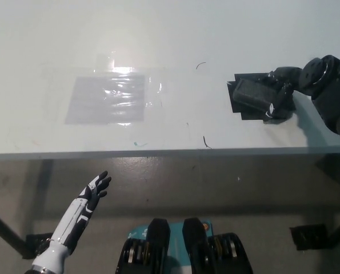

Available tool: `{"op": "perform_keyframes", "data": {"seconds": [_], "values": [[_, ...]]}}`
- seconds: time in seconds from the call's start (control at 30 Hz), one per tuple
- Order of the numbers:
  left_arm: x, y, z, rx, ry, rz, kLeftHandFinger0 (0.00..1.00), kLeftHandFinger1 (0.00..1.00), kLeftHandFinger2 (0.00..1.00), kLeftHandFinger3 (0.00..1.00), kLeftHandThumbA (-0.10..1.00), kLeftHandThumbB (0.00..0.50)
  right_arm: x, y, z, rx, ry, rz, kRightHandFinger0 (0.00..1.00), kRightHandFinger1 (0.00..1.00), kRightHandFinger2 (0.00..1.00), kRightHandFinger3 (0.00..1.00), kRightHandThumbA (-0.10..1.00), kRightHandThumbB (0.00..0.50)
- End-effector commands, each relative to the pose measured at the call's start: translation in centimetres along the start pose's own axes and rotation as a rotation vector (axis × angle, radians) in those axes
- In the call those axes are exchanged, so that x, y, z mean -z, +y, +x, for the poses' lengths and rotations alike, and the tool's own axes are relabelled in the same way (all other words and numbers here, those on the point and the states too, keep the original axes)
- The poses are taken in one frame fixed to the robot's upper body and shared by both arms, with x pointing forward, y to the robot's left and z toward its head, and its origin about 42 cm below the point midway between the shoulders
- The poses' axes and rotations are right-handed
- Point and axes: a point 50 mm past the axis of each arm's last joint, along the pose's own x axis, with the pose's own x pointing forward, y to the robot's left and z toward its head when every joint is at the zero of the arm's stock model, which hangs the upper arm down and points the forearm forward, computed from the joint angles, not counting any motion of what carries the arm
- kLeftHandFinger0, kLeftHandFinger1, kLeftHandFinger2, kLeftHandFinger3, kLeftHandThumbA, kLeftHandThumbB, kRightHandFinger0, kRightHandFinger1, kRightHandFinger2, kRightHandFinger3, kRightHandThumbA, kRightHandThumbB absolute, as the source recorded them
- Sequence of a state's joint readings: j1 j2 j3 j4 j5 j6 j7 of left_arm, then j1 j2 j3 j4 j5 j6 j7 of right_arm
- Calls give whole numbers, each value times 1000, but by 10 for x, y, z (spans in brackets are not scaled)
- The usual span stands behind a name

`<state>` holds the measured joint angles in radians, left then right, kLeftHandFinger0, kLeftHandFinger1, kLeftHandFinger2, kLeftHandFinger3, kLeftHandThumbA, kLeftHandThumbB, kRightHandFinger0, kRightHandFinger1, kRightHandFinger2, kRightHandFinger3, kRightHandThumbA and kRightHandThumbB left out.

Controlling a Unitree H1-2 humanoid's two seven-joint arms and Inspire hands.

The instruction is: A whiteboard eraser is kept on the black marked spot on the table infront of the robot and the robot uses its right hand to swipe it back and forth on the table twice to clean it

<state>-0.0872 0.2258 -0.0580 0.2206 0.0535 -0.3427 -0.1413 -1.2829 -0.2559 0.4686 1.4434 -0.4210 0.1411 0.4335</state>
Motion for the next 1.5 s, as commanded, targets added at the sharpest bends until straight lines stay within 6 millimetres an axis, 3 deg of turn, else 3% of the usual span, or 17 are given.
{"op": "perform_keyframes", "data": {"seconds": [0.0,0.13,0.27,0.33,0.4,0.43,0.47,0.6,0.63,0.83,1.0,1.03,1.1,1.13,1.23,1.3,1.47], "values": [[-11,7,5,12,-68,26,1000,1000,1000,1000,1000,417,-15,-15,-6,78,0,-12,1000,1000,1000,1000,1000,237],[-12,6,6,14,-71,27,1000,1000,1000,1000,1000,422,-16,-13,-4,178,24,-45,1000,1000,1000,1000,1000,277],[-14,8,8,16,-76,29,1000,1000,1000,1000,1000,429,-16,-12,-2,399,-2,-61,991,1000,1000,1000,556,203],[-14,8,9,16,-76,34,1000,1000,1000,1000,1000,432,-20,-15,-4,468,-7,-95,702,788,840,1000,481,158],[-14,9,9,19,-74,28,1000,1000,1000,1000,1000,435,-20,-17,-5,499,-31,-100,654,731,802,946,450,151],[-14,9,9,20,-74,28,1000,1000,1000,1000,1000,435,-20,-18,-5,517,-43,-105,565,605,676,820,442,160],[-15,9,9,21,-74,27,1000,1000,1000,1000,1000,432,-21,-19,-6,535,-57,-109,288,355,443,610,447,167],[-16,9,11,21,-82,29,1000,1000,1000,1000,1000,428,-25,-25,-9,573,-87,-109,92,137,223,383,448,192],[-16,9,11,21,-81,32,1000,1000,1000,1000,1000,430,-27,-25,-9,586,-97,-114,5,10,100,238,435,201],[-17,8,12,23,-84,31,1000,1000,1000,1000,1000,433,-31,-25,-10,580,-120,-118,38,96,204,378,435,212],[-20,12,16,26,-91,43,1000,1000,1000,1000,1000,435,-28,-27,-10,577,-107,-187,0,14,91,294,400,220],[-20,13,16,25,-94,48,1000,1000,1000,1000,1000,431,-27,-29,-11,575,-104,-224,54,103,189,344,401,219],[-21,15,17,25,-96,56,1000,1000,1000,1000,1000,432,-26,-31,-12,574,-103,-258,61,92,185,337,374,233],[-21,17,18,28,-94,58,1000,1000,1000,1000,1000,439,-22,-32,-12,550,-85,-311,221,257,384,554,420,210],[-20,16,18,38,-93,56,1000,1000,1000,1000,1000,432,-20,-31,-11,511,-81,-438,188,203,331,538,412,187],[-20,16,19,42,-91,50,1000,1000,1000,1000,1000,445,-20,-22,-8,496,-106,-531,12,66,220,414,317,216],[-17,12,14,42,-81,44,1000,1000,1000,1000,1000,441,-32,7,1,408,-186,-726,0,5,87,290,144,254]]}}
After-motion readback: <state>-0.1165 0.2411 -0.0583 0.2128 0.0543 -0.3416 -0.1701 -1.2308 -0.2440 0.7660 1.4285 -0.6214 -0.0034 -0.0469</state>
